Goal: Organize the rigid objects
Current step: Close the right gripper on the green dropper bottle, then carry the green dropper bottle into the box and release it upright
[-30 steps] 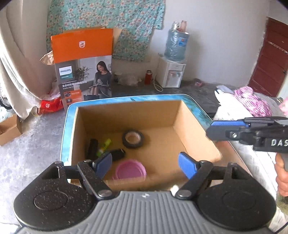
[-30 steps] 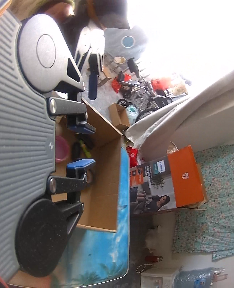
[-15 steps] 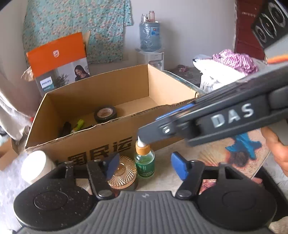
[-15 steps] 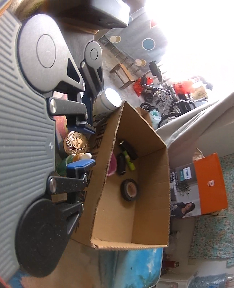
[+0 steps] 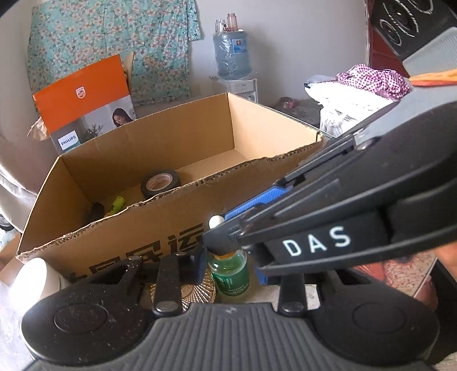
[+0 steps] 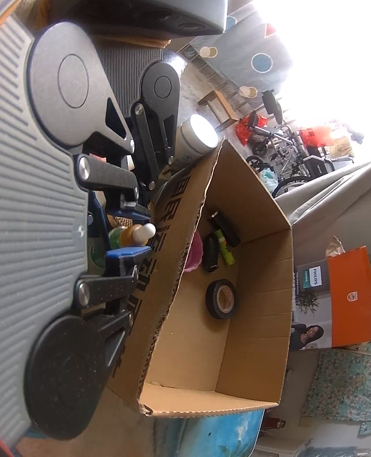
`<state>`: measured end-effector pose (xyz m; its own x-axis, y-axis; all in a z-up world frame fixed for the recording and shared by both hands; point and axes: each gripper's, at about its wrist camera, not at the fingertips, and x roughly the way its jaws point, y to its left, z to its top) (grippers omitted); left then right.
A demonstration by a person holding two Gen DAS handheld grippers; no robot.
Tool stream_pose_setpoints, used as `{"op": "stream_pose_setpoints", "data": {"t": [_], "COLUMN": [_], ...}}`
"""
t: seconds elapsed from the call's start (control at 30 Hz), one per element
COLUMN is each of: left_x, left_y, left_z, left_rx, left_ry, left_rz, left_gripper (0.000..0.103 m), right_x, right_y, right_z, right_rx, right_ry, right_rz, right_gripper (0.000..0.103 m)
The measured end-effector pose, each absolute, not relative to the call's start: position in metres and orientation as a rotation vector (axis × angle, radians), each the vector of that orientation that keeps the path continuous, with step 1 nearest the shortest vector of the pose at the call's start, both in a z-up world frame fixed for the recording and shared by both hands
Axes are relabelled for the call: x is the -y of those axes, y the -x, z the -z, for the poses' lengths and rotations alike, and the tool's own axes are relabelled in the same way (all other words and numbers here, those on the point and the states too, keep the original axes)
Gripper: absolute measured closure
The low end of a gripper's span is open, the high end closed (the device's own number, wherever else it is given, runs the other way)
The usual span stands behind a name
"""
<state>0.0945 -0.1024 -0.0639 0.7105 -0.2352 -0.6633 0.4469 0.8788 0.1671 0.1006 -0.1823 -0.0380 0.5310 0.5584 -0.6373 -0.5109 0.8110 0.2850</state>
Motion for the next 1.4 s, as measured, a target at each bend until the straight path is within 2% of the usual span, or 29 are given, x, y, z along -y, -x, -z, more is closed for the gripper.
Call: {"op": "stream_pose_setpoints", "data": {"t": [0.07,0.3,0.4,0.53,0.93,1.17,1.4], "left_x": [0.103,0.105,0.1,0.101,0.095,0.088,0.099], "left_y": [-0.094,-0.092,-0.087,-0.077,-0.064,-0.121,-0.217], "left_z": [0.065,0.065,0.06,0.048,-0.027,-0.068,-0.044], "left_rx": [-0.67,-0.657,-0.653,-0.631,-0.518,-0.513,-0.638], "left_ry": [-0.348,-0.348,-0.327,-0.326,-0.311,-0.255,-0.19], "left_rz": [0.378,0.377,0.382,0.387,0.358,0.371,0.393], "left_gripper": [0.073,0.075,0.08,0.081,0.082,0.082,0.082], "right_x": [0.182,0.184,0.184,0.187,0.188,0.19,0.205], "right_y": [-0.103,-0.104,-0.102,-0.097,-0.076,-0.115,-0.212], "right_z": [0.041,0.044,0.041,0.034,-0.041,-0.099,-0.095], "right_rx": [-0.788,-0.783,-0.795,-0.809,-0.712,-0.653,-0.739], "right_ry": [-0.068,-0.067,-0.071,-0.084,-0.03,-0.012,-0.041], "right_rz": [-0.638,-0.639,-0.632,-0.627,-0.658,-0.693,-0.68], "right_gripper": [0.086,0.088,0.088,0.089,0.089,0.09,0.094]}}
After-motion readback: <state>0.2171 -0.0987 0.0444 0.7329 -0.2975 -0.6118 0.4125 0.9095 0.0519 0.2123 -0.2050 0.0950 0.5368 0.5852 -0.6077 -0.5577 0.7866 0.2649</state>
